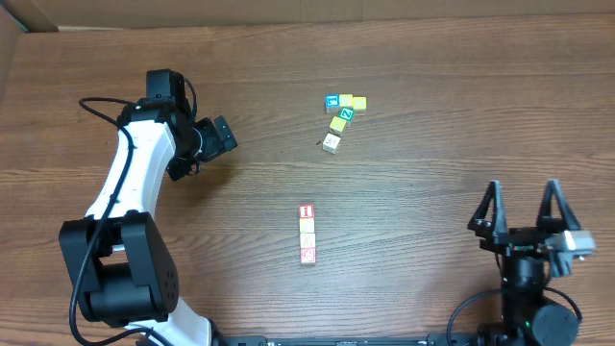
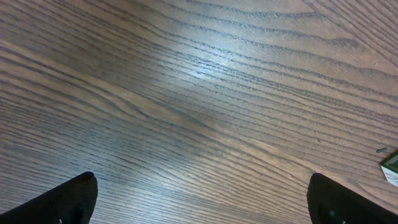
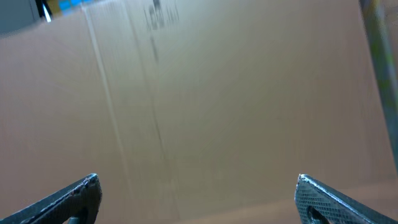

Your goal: Flip 4 blocks

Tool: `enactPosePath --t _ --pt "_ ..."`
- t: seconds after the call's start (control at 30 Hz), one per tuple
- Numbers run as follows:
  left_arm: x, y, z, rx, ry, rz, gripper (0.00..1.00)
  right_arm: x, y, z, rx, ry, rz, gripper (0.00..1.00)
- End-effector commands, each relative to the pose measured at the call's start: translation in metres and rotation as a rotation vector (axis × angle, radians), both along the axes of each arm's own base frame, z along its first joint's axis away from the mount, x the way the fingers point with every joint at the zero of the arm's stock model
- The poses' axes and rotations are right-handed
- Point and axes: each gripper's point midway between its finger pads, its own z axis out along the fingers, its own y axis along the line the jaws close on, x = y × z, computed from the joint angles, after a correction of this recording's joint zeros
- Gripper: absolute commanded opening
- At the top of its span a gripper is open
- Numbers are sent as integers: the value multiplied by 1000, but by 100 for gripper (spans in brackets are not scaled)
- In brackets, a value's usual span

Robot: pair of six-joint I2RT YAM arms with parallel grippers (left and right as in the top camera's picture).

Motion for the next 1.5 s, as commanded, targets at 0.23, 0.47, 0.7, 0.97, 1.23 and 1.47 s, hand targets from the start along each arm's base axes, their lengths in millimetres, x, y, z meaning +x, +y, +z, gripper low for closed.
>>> enactPosePath --t 0.23,0.47,0.7,0.97,1.23,1.47 --pt "3 0 1 -6 -1 6 100 15 17 -92 -193 350 66 100" --pt "3 0 1 -6 -1 6 100 15 17 -97 -305 365 48 100" --pt "3 0 1 -6 -1 6 100 15 17 -97 -294 365 50 100" --pt "3 0 1 -6 -1 6 100 15 17 -97 -294 365 50 100" --pt "3 0 1 -6 -1 6 100 15 17 -97 -294 365 50 100" --pt "3 0 1 -5 -1 6 100 15 17 -97 -294 365 50 100"
